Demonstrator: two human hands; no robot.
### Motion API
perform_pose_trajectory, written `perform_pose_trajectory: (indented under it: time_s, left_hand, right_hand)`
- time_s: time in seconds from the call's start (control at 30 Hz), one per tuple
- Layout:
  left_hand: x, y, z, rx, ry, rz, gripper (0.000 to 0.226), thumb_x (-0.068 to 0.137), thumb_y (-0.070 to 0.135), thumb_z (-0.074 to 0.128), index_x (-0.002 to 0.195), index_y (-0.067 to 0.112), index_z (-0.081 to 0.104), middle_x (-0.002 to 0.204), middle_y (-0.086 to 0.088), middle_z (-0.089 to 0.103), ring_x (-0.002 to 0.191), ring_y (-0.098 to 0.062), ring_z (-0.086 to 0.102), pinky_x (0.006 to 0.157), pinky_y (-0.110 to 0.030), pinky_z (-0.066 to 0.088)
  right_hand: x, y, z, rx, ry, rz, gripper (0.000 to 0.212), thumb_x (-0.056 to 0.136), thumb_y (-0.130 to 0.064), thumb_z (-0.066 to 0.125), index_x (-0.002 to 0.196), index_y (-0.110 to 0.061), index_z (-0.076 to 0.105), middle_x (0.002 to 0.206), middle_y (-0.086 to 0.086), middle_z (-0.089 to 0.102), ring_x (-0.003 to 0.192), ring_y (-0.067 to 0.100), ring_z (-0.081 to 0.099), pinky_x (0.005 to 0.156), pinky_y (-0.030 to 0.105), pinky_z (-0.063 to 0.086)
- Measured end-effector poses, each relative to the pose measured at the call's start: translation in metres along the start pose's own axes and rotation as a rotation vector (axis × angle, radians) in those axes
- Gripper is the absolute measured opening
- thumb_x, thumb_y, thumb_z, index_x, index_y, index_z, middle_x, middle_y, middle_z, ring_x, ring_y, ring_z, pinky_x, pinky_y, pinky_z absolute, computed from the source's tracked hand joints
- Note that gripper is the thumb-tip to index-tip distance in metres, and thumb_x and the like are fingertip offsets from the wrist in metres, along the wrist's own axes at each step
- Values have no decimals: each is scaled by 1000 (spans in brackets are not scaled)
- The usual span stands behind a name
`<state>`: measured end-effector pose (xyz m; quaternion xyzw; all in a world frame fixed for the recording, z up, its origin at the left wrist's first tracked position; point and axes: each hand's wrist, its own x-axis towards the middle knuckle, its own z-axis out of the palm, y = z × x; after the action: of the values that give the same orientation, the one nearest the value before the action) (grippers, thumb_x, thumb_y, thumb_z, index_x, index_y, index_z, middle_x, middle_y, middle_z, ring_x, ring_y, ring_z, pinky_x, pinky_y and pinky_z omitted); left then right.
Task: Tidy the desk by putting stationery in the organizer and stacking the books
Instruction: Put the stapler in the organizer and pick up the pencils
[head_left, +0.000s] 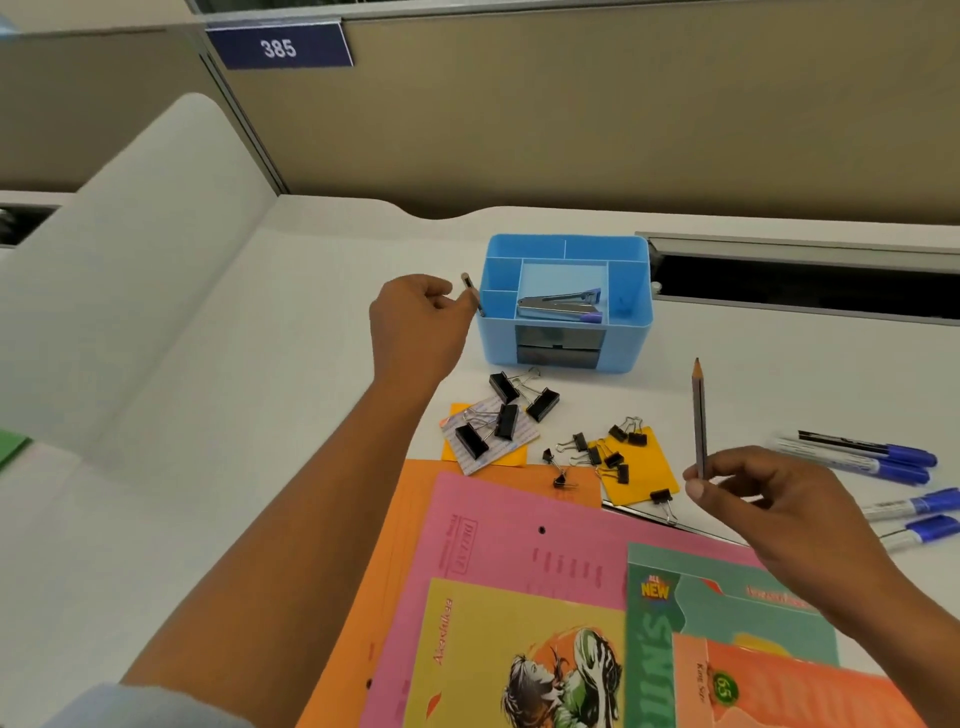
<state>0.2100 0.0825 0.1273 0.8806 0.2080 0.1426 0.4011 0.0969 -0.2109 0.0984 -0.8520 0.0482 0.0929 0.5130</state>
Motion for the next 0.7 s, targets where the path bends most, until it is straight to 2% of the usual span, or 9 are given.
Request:
perform_pose_trajectory:
  time_s: [0.07,0.13,0.17,0.23,0.33,0.47,0.6,0.7]
  left_hand:
    - [-16,5,-9,-91,-19,-13,16,88,35,66,92,21,71,78,2,72,73,-12,69,80,-38,58]
    - [-40,17,-19,-184,-137,13,9,90,33,65,86,26,69,72,4,70,61,-5,67,72,-33,58]
    - [-52,23,-23,-230,-219,30,11,91,34,64,89,25,70,72,3,70,57,-4,65,68,-31,57]
    - [-77,35,-32,-314,-376,66,19,90,37,64,98,22,71,75,2,70,56,-3,64,63,-27,57]
    - [-98,41,-37,-307,-497,148,20,85,35,69,101,23,73,73,4,70,57,-4,65,59,-18,52]
    - [-104,38,-38,-226,-489,187,10,88,27,69,95,23,75,70,8,71,61,-2,65,64,-18,53]
    - [-103,40,-44,-181,-496,224,7,88,23,69,92,23,75,68,11,69,60,2,65,57,-10,47]
    - [-86,46,-55,-139,-377,286,6,88,20,69,90,22,75,67,12,69,61,-1,66,60,-13,51]
  right_hand:
    - [2,-4,2,-17,-1,-27,10,81,-23,74,86,-32,74,79,-23,72,76,-7,65,64,24,46]
    - [4,-10,5,-59,-10,-71,11,82,-22,74,87,-31,75,76,-25,72,72,-10,64,60,15,44]
    - [6,-13,7,-73,-4,-100,11,82,-20,73,88,-29,75,73,-22,72,68,-11,63,56,10,42]
    - [8,-17,12,-87,20,-162,12,83,-18,73,92,-26,75,78,-19,72,62,-12,61,56,7,41]
    - [10,-22,18,-155,24,-257,15,84,-17,72,95,-28,75,84,-24,67,74,-14,58,63,6,40]
    - [14,-24,21,-226,17,-301,16,85,-18,71,97,-28,75,84,-27,64,86,-11,55,62,7,39]
    - [11,-27,21,-259,51,-324,23,83,-21,73,104,-31,72,90,-33,57,88,-18,51,59,6,38]
    - [6,-25,19,-241,93,-293,33,81,-25,75,110,-37,64,94,-32,55,89,-18,51,59,10,36]
